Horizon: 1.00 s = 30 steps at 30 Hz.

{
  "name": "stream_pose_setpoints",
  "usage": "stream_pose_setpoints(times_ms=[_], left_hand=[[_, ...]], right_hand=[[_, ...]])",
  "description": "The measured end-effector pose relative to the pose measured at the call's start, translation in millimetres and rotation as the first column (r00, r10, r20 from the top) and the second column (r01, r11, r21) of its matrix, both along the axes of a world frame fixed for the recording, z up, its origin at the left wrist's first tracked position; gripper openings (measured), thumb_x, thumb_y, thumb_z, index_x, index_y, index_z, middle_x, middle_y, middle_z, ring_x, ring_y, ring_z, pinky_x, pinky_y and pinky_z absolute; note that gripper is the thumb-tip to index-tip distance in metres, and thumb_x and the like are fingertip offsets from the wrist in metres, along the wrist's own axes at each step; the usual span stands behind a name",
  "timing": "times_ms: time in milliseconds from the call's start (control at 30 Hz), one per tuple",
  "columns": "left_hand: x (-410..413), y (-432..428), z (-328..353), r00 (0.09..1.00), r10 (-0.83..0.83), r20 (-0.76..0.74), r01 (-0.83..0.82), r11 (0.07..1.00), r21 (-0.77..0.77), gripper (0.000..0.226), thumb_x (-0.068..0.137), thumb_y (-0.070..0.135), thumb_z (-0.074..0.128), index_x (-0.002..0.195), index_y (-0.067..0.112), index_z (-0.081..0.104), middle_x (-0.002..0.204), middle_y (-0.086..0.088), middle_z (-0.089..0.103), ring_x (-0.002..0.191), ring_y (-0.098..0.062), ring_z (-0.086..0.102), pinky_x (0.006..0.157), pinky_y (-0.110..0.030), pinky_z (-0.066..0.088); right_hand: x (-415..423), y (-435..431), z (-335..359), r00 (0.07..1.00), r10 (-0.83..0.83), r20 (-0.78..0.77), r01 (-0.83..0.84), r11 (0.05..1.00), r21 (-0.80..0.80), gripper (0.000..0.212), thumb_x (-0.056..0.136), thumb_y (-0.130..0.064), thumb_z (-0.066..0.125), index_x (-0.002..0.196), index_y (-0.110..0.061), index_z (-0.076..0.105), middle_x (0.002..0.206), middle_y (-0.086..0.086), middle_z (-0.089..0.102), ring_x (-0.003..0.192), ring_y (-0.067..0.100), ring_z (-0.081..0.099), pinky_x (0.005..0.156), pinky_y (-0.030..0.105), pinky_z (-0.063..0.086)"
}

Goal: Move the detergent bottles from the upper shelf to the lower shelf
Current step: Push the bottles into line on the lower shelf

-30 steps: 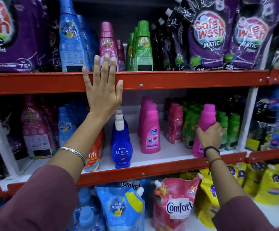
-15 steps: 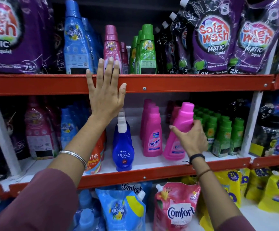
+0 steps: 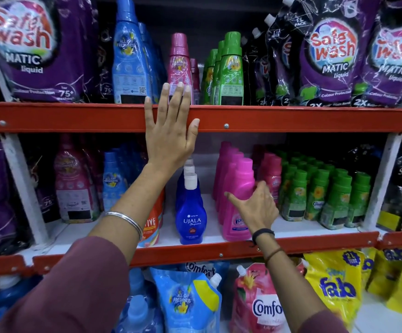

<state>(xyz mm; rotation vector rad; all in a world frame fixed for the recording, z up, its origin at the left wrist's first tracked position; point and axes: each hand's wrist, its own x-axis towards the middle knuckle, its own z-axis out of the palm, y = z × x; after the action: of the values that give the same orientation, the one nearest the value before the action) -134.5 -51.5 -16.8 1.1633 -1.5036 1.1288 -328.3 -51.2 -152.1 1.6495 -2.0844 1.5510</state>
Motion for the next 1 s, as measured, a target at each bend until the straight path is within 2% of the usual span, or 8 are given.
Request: stream_pose_setpoints(times_ms=[233, 400, 500, 633, 700, 800, 867, 1000], left_hand=[[-1, 0, -1, 1.000, -0.017, -0.007, 0.017, 1.000, 0.009, 0.057, 0.101, 0.042, 0.028, 0.151, 0.015, 0.022, 0.158, -0.003, 0.026, 0.147, -0.025, 0.017, 0.118, -0.049, 0.001], [-4, 3, -5, 0.998, -0.043, -0.045, 0.045, 0.999, 0.024, 0.057, 0.100, 0.039, 0.031, 0.151, 0.014, 0.023, 0.158, -0.004, 0.026, 0.147, -0.026, 0.016, 0.118, -0.049, 0.001], [-13, 11, -15, 0.976, -0.189, -0.109, 0.195, 0.980, 0.039, 0.057, 0.099, 0.035, 0.035, 0.149, 0.011, 0.027, 0.158, -0.009, 0.025, 0.147, -0.029, 0.013, 0.119, -0.045, 0.003], [-37, 31, -46, 0.785, -0.598, -0.160, 0.618, 0.773, 0.145, 0.050, 0.099, 0.020, 0.035, 0.145, 0.001, 0.033, 0.155, -0.016, 0.026, 0.147, -0.028, 0.016, 0.121, -0.032, 0.010], [-53, 39, -74, 0.682, -0.680, -0.269, 0.732, 0.639, 0.238, 0.049, 0.099, 0.022, 0.033, 0.144, 0.003, 0.034, 0.154, -0.013, 0.028, 0.146, -0.021, 0.021, 0.119, -0.023, 0.013], [-77, 41, -124, 0.581, -0.653, -0.485, 0.812, 0.505, 0.292, 0.051, 0.099, 0.033, 0.029, 0.145, 0.013, 0.034, 0.155, -0.004, 0.030, 0.144, -0.008, 0.024, 0.118, -0.022, 0.017], [-91, 44, -150, 0.527, -0.566, -0.633, 0.845, 0.426, 0.323, 0.053, 0.099, 0.043, 0.024, 0.147, 0.023, 0.030, 0.157, 0.006, 0.025, 0.144, -0.002, 0.018, 0.119, -0.024, 0.015], [-115, 52, -175, 0.395, -0.304, -0.867, 0.892, 0.353, 0.283, 0.048, 0.098, 0.053, 0.013, 0.144, 0.039, 0.016, 0.159, 0.012, 0.013, 0.143, 0.003, 0.006, 0.118, -0.025, 0.005]], right_hand=[[2, -1, 0, 0.999, -0.020, -0.040, 0.020, 1.000, -0.006, 0.082, 0.058, -0.072, 0.067, 0.104, -0.007, 0.045, 0.104, 0.013, 0.061, 0.095, 0.032, 0.060, 0.063, 0.036, 0.042], [-3, 5, -2, 0.999, -0.012, -0.052, 0.011, 1.000, -0.023, 0.085, 0.059, -0.083, 0.051, 0.098, -0.008, 0.049, 0.098, 0.012, 0.061, 0.089, 0.032, 0.061, 0.062, 0.038, 0.045], [-11, 10, -8, 0.997, 0.068, 0.021, -0.067, 0.996, -0.052, 0.077, 0.070, -0.078, 0.047, 0.105, -0.010, 0.053, 0.107, 0.009, 0.061, 0.096, 0.029, 0.059, 0.067, 0.035, 0.042], [-23, 20, -24, 0.908, 0.351, 0.229, -0.312, 0.931, -0.190, 0.073, 0.077, -0.073, 0.034, 0.110, -0.012, 0.057, 0.113, 0.006, 0.059, 0.101, 0.019, 0.057, 0.080, 0.030, 0.045], [-30, 23, -32, 0.807, 0.464, 0.366, -0.403, 0.885, -0.233, 0.065, 0.081, -0.068, 0.034, 0.112, -0.015, 0.057, 0.115, 0.006, 0.058, 0.104, 0.018, 0.055, 0.084, 0.021, 0.043], [-39, 27, -47, 0.657, 0.538, 0.529, -0.495, 0.836, -0.237, 0.075, 0.071, -0.084, 0.029, 0.118, -0.030, 0.051, 0.122, -0.003, 0.055, 0.117, 0.016, 0.052, 0.103, 0.038, 0.042], [-46, 28, -52, 0.591, 0.550, 0.590, -0.552, 0.809, -0.200, 0.091, 0.067, -0.087, 0.027, 0.130, -0.025, 0.048, 0.130, -0.002, 0.053, 0.122, 0.015, 0.050, 0.108, 0.046, 0.039], [-54, 32, -51, 0.575, 0.539, 0.616, -0.611, 0.783, -0.115, 0.099, 0.070, -0.085, 0.025, 0.140, -0.017, 0.040, 0.142, 0.009, 0.048, 0.126, 0.019, 0.049, 0.107, 0.048, 0.039]])
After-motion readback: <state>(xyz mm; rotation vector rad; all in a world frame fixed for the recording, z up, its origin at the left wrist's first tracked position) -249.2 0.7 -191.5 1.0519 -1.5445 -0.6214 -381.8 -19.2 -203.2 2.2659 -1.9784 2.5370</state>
